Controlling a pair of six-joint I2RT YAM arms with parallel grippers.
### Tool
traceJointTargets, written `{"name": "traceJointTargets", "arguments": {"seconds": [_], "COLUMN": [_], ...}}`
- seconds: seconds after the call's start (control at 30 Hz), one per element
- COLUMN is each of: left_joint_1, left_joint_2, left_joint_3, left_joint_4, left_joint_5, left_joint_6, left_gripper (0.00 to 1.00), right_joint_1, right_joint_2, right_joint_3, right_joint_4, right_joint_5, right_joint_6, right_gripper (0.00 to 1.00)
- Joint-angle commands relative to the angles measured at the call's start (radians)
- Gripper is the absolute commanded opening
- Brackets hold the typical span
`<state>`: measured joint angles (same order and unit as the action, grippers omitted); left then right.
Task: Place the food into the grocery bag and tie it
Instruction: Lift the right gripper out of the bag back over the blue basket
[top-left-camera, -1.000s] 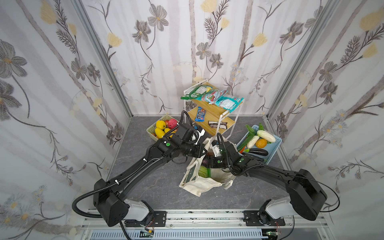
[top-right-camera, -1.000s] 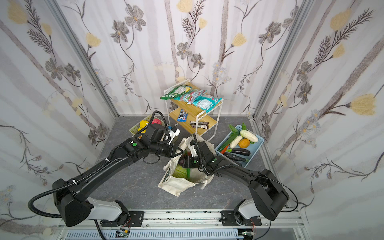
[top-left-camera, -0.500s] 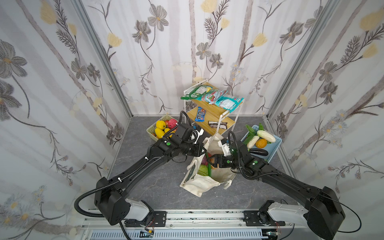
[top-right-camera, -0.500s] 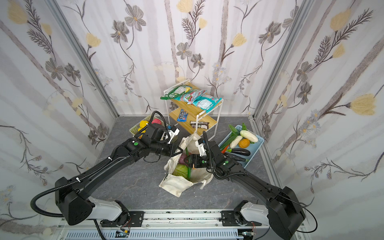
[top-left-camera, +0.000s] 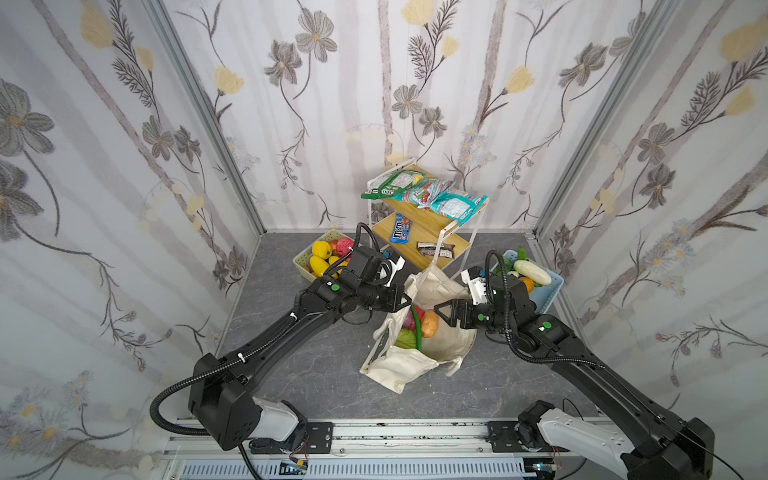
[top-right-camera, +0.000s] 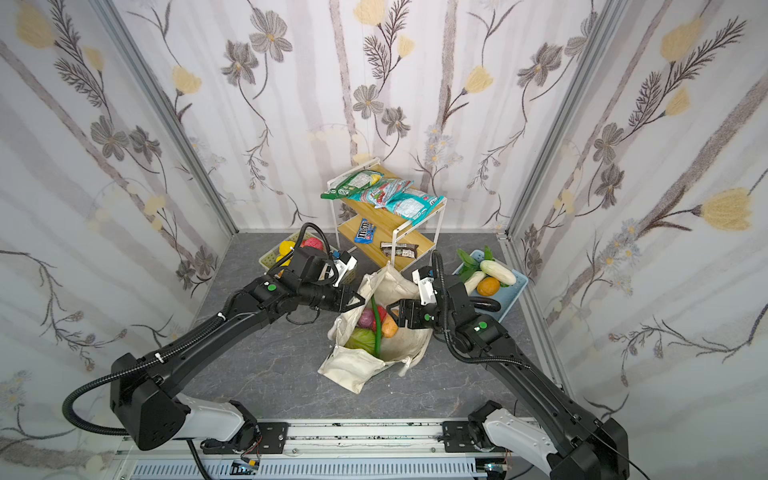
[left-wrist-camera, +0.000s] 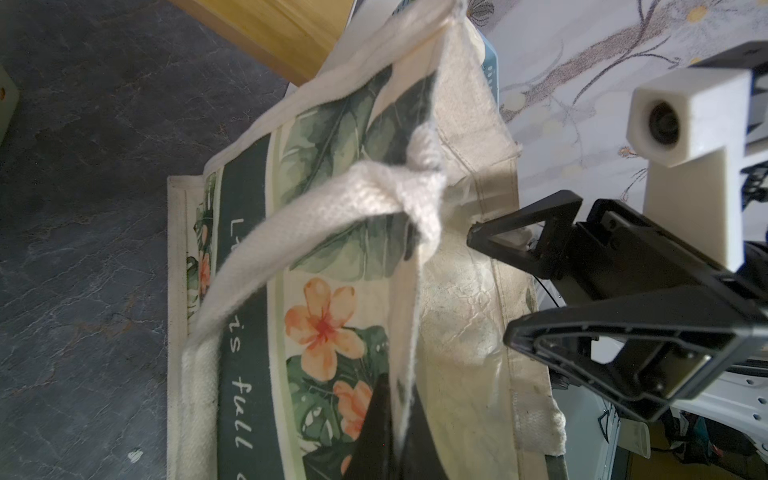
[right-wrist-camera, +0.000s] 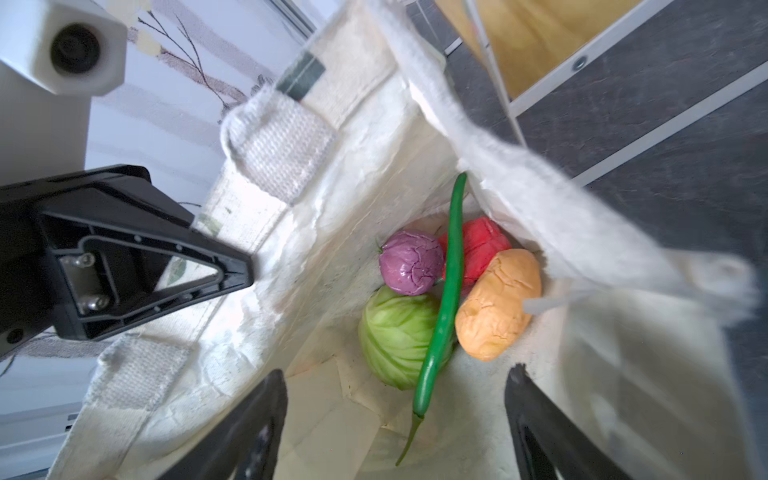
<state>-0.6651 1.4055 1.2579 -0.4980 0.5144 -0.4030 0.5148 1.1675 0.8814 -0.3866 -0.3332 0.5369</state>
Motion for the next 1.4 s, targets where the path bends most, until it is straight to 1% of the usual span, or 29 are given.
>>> {"name": "traceJointTargets", "arguments": {"seconds": [0.0, 0.2, 0.37, 0.5, 0.57, 0.77, 0.83, 0.97, 1.1, 1.23, 1.37], "left_joint_1": [0.002, 0.004, 0.005, 0.005, 0.005, 0.006, 0.006, 0.005, 0.006, 0.006, 0.006], "left_joint_2": [0.001, -0.001, -0.003, -0.008, -0.014, -0.028, -0.032, -0.038, -0.040, -0.045, -0.046], "left_joint_3": [-0.003, -0.007, -0.015, -0.021, -0.027, -0.044, -0.047, -0.051, -0.055, -0.060, -0.060], "left_joint_4": [0.045, 0.041, 0.046, 0.049, 0.053, 0.059, 0.062, 0.062, 0.060, 0.059, 0.056], "left_joint_5": [0.016, 0.017, 0.016, 0.013, 0.012, 0.004, 0.003, 0.003, 0.000, -0.005, -0.009], "left_joint_6": [-0.005, 0.000, -0.002, -0.006, -0.006, -0.005, -0.007, -0.005, -0.004, -0.002, 0.001], "left_gripper": [0.00, 0.00, 0.00, 0.00, 0.00, 0.00, 0.00, 0.00, 0.00, 0.00, 0.00], "right_joint_1": [-0.063, -0.230, -0.339, -0.403, -0.426, -0.478, -0.488, -0.525, -0.550, -0.557, -0.562], "right_joint_2": [-0.014, -0.020, 0.026, 0.083, 0.109, 0.184, 0.214, 0.276, 0.338, 0.401, 0.493], "right_joint_3": [0.023, 0.029, 0.037, 0.042, 0.042, 0.045, 0.044, 0.050, 0.060, 0.088, 0.127], "right_joint_4": [-0.088, -0.136, -0.126, -0.104, -0.090, -0.045, -0.025, 0.020, 0.071, 0.094, 0.106], "right_joint_5": [0.035, 0.080, 0.165, 0.156, 0.175, 0.315, 0.345, 0.360, 0.372, 0.411, 0.407], "right_joint_6": [-0.069, -0.123, -0.126, -0.140, -0.149, -0.157, -0.156, -0.156, -0.157, -0.170, -0.181], "right_gripper": [0.81, 0.80, 0.80, 0.80, 0.80, 0.79, 0.79, 0.73, 0.64, 0.62, 0.59]}}
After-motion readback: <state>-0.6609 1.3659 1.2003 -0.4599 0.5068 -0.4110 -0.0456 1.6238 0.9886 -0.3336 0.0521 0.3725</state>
